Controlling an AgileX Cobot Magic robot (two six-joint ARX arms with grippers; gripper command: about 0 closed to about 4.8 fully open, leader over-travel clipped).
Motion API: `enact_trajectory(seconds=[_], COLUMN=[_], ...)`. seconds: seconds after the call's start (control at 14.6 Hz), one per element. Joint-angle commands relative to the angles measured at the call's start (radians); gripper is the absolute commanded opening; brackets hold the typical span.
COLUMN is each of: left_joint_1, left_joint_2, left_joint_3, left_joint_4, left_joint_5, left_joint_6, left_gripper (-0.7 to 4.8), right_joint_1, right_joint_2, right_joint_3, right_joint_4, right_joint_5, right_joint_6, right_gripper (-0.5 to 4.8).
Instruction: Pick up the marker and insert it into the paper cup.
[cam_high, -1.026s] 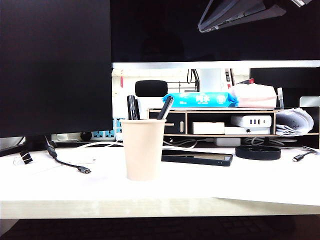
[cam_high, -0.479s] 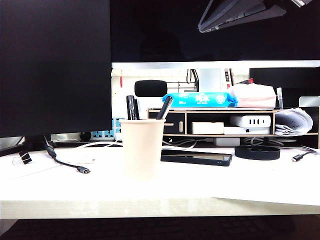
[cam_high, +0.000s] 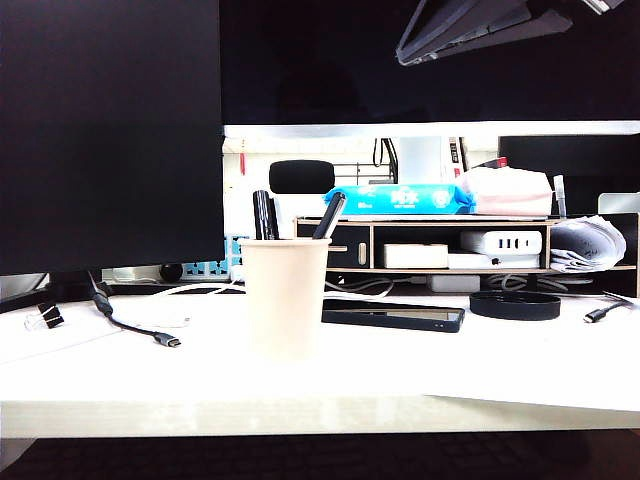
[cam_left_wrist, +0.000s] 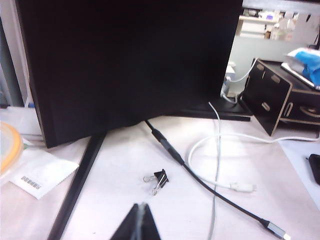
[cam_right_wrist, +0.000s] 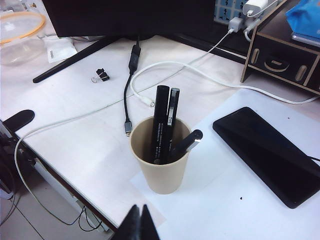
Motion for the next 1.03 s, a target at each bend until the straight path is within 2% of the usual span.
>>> enact_trajectory(seconds=[0.07, 0.27, 0.62, 1.03], left_joint_1=[-0.001, -0.002, -0.002, -0.035], left_joint_2=[0.0, 0.0, 0.0, 0.0], left_joint_3=[-0.013, -0.039, -0.053, -0.053], left_joint_4=[0.024, 0.065, 0.055, 0.074], left_joint_5=[-0.003, 0.001, 0.001, 0.0], left_joint_6=[-0.003, -0.014, -0.018, 0.024], left_gripper=[-0.05, -0.05, -0.05, -0.05], right_joint_1=[0.002, 0.002, 0.002, 0.002], right_joint_2=[-0.002, -0.002, -0.002, -0.002], right_joint_3=[0.005, 0.005, 0.005, 0.005], right_joint_4=[0.012, 0.012, 0.012, 0.012], right_joint_5=[0.005, 0.005, 0.005, 0.005], right_joint_6=[-0.003, -0.003, -0.003, -0.003], right_gripper=[-0.05, -0.05, -0.05, -0.05])
